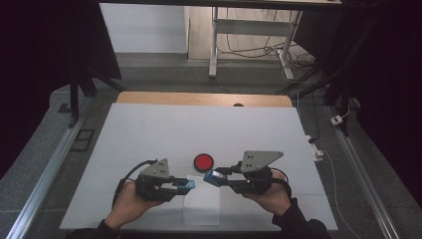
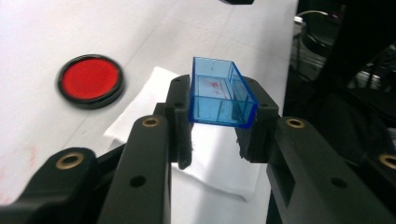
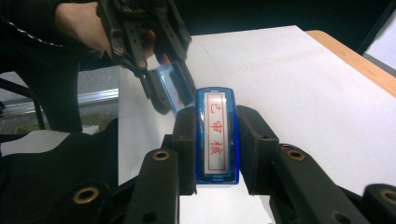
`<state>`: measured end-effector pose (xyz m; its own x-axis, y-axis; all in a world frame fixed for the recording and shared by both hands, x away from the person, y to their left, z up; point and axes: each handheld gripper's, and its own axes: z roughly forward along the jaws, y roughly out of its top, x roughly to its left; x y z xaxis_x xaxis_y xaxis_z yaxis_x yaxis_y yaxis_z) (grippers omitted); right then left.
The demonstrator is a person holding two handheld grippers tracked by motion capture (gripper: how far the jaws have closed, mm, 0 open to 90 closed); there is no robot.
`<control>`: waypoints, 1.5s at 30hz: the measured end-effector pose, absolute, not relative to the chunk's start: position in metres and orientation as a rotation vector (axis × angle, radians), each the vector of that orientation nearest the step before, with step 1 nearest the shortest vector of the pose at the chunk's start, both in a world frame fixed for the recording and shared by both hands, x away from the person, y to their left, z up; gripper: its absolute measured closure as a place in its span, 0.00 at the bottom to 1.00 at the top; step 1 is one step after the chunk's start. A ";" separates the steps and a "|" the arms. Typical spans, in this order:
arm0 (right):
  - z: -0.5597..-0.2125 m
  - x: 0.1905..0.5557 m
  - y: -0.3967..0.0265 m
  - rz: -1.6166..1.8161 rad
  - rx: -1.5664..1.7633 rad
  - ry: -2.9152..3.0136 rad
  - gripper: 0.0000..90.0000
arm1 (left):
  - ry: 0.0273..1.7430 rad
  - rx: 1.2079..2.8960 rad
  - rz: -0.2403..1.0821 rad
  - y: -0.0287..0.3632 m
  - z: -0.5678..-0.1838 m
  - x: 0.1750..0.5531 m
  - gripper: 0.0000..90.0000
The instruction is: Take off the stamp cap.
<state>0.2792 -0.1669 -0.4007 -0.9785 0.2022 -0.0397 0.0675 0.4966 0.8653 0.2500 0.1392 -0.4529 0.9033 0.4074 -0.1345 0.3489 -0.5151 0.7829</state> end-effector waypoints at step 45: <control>-0.407 0.285 -0.166 1.403 0.398 2.575 0.78 | 1.035 2.061 0.266 0.248 -0.474 0.170 0.76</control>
<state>0.2853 -0.1656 -0.4073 -0.9476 0.3179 -0.0313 0.1461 0.5184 0.8426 0.1701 0.2477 -0.4740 0.6436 0.7496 -0.1546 0.5818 -0.3478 0.7352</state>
